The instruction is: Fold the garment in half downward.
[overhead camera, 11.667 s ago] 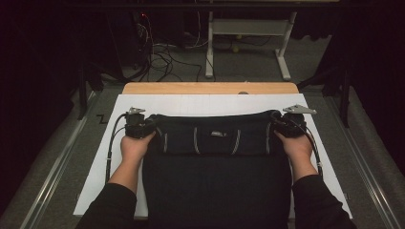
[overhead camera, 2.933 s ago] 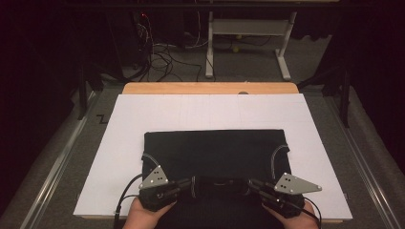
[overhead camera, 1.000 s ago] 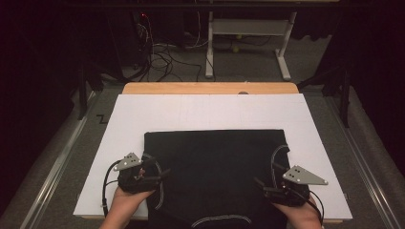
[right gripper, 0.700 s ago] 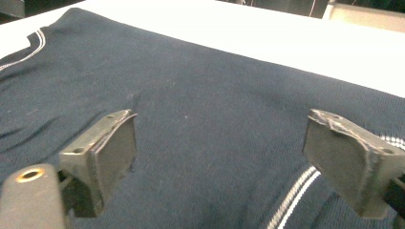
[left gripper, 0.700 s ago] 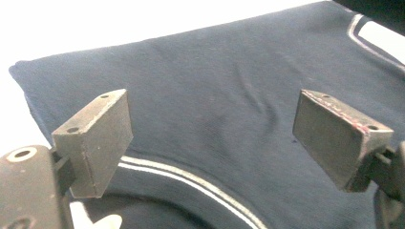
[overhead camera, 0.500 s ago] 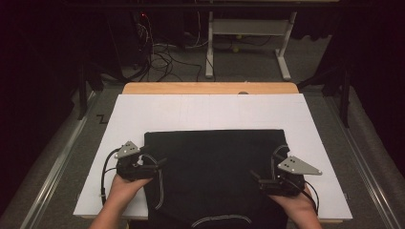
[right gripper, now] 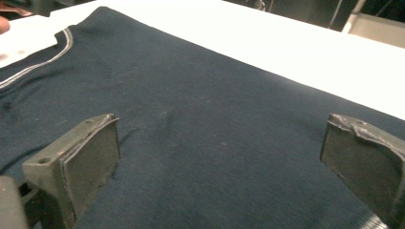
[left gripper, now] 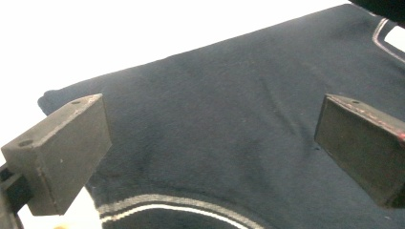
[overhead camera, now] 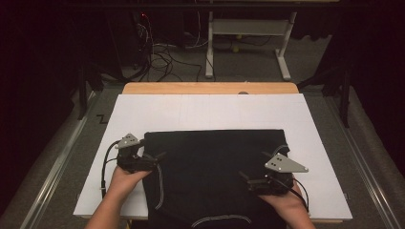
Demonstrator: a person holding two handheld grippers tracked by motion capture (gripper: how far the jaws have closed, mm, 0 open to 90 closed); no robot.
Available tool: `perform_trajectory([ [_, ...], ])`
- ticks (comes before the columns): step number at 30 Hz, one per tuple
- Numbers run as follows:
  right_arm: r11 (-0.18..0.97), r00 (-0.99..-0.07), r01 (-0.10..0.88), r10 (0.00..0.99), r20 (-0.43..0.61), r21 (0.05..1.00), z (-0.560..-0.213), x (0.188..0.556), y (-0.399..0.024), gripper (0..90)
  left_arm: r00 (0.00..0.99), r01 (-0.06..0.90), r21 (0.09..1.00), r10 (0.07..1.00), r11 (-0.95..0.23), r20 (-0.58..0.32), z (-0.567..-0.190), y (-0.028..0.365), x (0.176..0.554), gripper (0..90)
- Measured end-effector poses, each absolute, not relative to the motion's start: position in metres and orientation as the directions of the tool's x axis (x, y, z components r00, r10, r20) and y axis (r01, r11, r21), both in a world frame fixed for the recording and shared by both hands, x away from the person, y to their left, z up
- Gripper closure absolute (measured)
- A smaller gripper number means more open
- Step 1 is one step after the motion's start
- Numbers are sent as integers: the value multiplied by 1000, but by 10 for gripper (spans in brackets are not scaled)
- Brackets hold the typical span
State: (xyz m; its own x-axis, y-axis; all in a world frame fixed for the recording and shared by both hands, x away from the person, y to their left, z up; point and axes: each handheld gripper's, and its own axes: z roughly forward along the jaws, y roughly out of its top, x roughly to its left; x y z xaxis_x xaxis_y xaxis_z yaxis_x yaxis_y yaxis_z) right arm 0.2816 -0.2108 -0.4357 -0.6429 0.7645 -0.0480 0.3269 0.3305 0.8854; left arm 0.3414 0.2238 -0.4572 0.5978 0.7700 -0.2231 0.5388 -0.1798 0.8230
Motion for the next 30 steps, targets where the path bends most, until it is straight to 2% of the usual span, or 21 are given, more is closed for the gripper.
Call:
perform_trajectory([
  [8,352,-653,324,755,-62,878,-438,282,-192,1,562,553,819,793,-150,-234,-460,233,360,0],
  [13,356,-666,320,744,-59,878,-437,283,-177,1,540,556,814,818,-170,-198,-465,237,371,0],
  [30,389,-745,326,667,-19,862,-449,281,-117,1,479,670,729,831,-140,-281,-481,245,413,14],
])
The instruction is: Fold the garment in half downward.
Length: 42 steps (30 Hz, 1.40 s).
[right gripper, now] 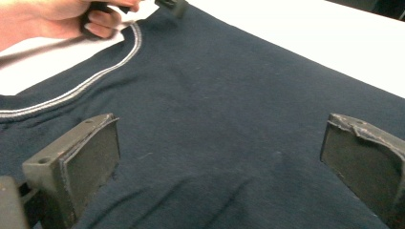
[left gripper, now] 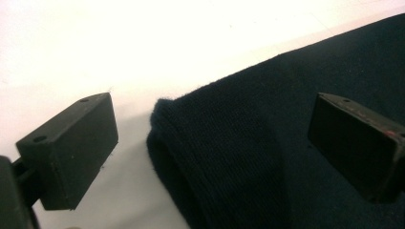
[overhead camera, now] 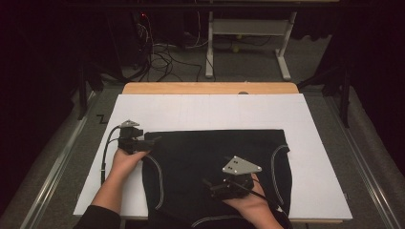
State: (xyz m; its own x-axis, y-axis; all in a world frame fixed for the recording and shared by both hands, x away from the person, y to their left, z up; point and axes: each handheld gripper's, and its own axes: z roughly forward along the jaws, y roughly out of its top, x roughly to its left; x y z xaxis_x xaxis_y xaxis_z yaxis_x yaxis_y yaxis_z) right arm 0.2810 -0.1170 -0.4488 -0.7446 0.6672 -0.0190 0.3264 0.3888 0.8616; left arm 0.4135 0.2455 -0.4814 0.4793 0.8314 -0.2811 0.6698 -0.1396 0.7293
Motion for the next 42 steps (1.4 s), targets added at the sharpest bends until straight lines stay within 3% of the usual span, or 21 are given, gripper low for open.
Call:
perform_trajectory([
  [5,409,-762,326,648,-19,852,-451,278,-108,1,450,713,687,843,-140,-296,-484,244,418,99],
  [9,425,-776,323,630,-21,846,-454,274,-98,1,451,707,685,858,-175,-246,-485,237,418,132],
  [19,426,-801,337,599,18,840,-459,263,-70,4,451,695,702,854,-155,-258,-486,240,413,396],
  [31,461,-856,307,515,31,833,-459,252,-30,28,469,681,709,852,-182,-231,-486,237,410,604],
  [37,485,-872,301,489,31,821,-465,247,-14,51,483,648,738,851,-189,-206,-486,236,406,685],
  [42,516,-886,303,462,38,801,-467,244,-1,131,495,632,752,844,-188,-205,-485,237,404,710],
])
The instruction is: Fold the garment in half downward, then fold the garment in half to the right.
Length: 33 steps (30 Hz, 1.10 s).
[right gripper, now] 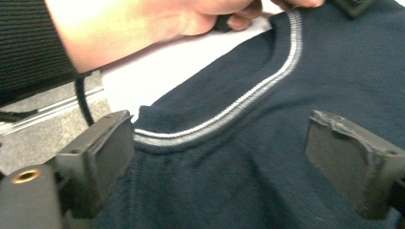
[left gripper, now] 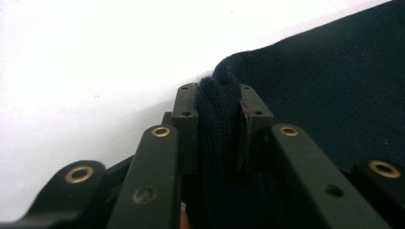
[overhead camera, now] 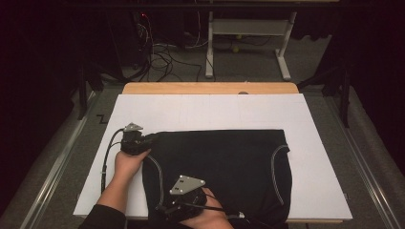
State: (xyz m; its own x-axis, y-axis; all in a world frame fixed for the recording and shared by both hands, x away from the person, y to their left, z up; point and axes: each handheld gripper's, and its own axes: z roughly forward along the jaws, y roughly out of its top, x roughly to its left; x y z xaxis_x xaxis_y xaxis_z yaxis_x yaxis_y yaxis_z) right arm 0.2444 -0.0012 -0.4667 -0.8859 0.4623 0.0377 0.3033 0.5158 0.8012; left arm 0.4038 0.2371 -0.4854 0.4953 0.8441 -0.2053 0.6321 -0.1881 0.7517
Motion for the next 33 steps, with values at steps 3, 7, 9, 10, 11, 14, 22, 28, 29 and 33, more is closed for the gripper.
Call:
perform_trajectory([
  [3,537,-893,313,448,49,783,-468,244,7,171,497,630,755,843,-185,-208,-485,237,403,712],
  [7,568,-902,313,429,50,761,-471,244,18,214,495,632,755,840,-174,-221,-485,239,404,710],
  [9,585,-909,306,415,46,751,-472,243,22,255,492,635,754,839,-165,-231,-486,239,404,709],
  [10,591,-911,305,411,46,747,-473,243,24,267,492,635,754,839,-166,-230,-486,239,404,709],
  [11,596,-912,306,408,48,742,-474,242,26,277,492,635,754,840,-168,-227,-486,239,404,709],
  [14,626,-914,302,404,33,719,-477,240,32,317,494,633,754,841,-175,-219,-485,238,403,709],
  [22,648,-916,288,402,4,705,-478,235,43,342,494,634,753,842,-175,-220,-485,238,403,709],
  [28,670,-920,249,389,-45,700,-480,230,50,336,494,632,756,840,-172,-222,-485,239,403,708],
  [29,668,-918,249,393,-49,701,-480,230,50,337,492,633,756,841,-168,-225,-485,239,403,708],
  [33,669,-918,248,393,-50,701,-480,230,50,348,493,633,755,840,-168,-227,-485,239,403,708],
])
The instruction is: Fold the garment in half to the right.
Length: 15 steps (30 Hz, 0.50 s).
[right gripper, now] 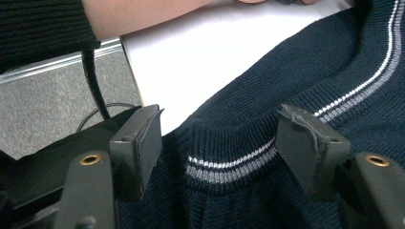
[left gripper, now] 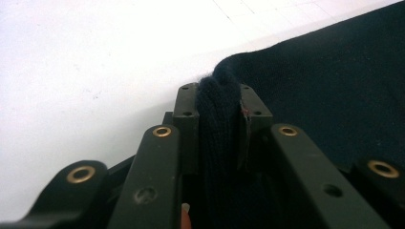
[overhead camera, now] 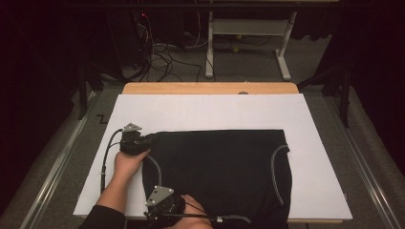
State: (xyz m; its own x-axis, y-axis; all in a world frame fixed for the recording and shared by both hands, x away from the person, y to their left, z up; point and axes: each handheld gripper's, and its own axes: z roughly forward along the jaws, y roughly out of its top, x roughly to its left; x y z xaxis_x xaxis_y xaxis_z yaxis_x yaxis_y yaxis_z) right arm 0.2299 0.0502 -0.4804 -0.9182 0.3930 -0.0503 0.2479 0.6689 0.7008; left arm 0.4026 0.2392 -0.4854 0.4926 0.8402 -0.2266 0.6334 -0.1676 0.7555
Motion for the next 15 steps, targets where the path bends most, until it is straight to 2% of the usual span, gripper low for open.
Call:
perform_trajectory([
  [9,689,-905,221,409,-119,690,-482,225,54,444,494,632,757,838,-165,-230,-485,240,402,708],
  [15,695,-901,210,411,-140,688,-482,226,53,542,496,632,758,836,-162,-235,-485,241,402,708],
])
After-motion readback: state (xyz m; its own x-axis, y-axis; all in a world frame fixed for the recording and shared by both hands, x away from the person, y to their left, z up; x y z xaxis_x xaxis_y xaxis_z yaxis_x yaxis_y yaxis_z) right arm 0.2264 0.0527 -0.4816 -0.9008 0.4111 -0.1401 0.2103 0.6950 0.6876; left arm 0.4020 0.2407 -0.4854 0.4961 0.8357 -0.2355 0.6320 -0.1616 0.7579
